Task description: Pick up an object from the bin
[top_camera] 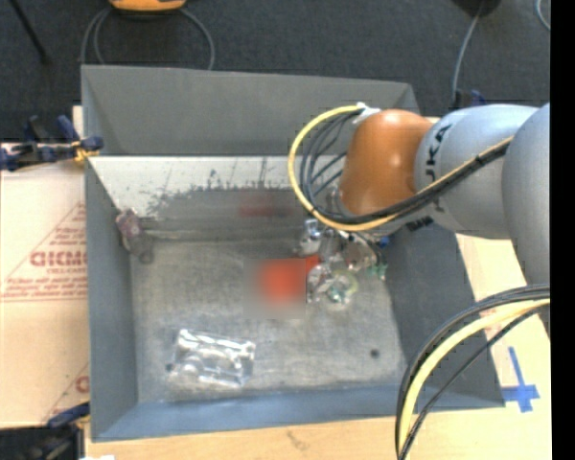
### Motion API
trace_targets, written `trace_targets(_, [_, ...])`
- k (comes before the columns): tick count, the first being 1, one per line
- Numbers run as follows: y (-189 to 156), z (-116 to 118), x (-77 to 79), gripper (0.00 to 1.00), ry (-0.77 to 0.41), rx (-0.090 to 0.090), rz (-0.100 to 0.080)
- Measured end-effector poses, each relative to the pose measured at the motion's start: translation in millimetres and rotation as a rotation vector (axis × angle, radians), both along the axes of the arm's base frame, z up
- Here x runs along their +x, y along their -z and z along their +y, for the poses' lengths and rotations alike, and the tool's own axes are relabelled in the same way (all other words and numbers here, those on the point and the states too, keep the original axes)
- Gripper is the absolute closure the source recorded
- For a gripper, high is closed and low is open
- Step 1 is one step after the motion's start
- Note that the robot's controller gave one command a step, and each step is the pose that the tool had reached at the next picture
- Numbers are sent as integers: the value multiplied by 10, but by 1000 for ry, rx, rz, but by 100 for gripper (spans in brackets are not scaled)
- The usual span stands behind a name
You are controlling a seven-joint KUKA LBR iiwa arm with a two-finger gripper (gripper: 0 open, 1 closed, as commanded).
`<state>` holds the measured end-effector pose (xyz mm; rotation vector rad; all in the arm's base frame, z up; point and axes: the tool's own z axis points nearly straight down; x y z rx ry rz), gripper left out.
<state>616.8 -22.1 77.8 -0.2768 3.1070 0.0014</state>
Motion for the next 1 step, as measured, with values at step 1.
trace_targets(1, [-1692, -139, -13, 100, -33, -6, 8])
